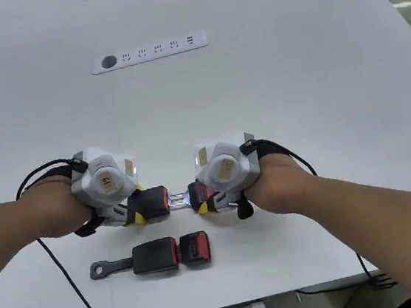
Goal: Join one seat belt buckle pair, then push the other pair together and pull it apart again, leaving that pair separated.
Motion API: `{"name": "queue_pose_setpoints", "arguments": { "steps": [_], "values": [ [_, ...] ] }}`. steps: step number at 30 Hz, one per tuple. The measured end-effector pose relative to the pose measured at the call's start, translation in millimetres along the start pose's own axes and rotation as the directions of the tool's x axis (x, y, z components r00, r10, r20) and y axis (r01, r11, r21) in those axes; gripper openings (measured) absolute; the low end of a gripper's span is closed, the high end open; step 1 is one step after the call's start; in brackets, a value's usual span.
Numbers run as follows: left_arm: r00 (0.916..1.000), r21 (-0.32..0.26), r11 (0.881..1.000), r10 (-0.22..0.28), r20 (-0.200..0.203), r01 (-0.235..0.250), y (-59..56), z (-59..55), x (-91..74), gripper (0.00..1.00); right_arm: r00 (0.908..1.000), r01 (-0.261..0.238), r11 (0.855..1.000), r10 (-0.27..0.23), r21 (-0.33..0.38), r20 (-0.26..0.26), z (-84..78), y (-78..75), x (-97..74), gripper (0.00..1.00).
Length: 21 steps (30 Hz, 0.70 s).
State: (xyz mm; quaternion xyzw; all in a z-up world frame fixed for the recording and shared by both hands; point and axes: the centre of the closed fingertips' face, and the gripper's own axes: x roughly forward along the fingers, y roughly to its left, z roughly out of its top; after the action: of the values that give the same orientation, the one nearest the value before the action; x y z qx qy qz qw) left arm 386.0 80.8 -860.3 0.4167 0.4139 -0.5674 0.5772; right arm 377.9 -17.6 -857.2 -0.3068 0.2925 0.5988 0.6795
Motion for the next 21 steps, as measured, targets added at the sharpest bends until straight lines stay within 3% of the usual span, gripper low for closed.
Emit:
{"name": "queue_pose_setpoints", "arguments": {
  "steps": [10,16,21],
  "values": [
    [0.9997,-0.011,1.0,0.012,-0.022,-0.013,-1.4,-1.9,0.0,0.33,0.9979,0.039,0.999,-0.037,0.037,-0.054,-51.1,-2.9,-43.5,0.34],
    [0.9993,-0.017,1.0,0.014,-0.036,-0.015,-1.6,-2.4,0.2,0.33,0.9919,0.058,0.997,-0.051,0.05,-0.116,-86.9,-2.9,-71.9,0.35],
    [0.9988,-0.03,0.999,0.022,-0.043,-0.023,-2.5,-2.4,0.0,0.33,0.9868,0.063,0.997,-0.054,0.052,-0.153,-106.4,-1.2,-88.4,0.35]
  ]
}}
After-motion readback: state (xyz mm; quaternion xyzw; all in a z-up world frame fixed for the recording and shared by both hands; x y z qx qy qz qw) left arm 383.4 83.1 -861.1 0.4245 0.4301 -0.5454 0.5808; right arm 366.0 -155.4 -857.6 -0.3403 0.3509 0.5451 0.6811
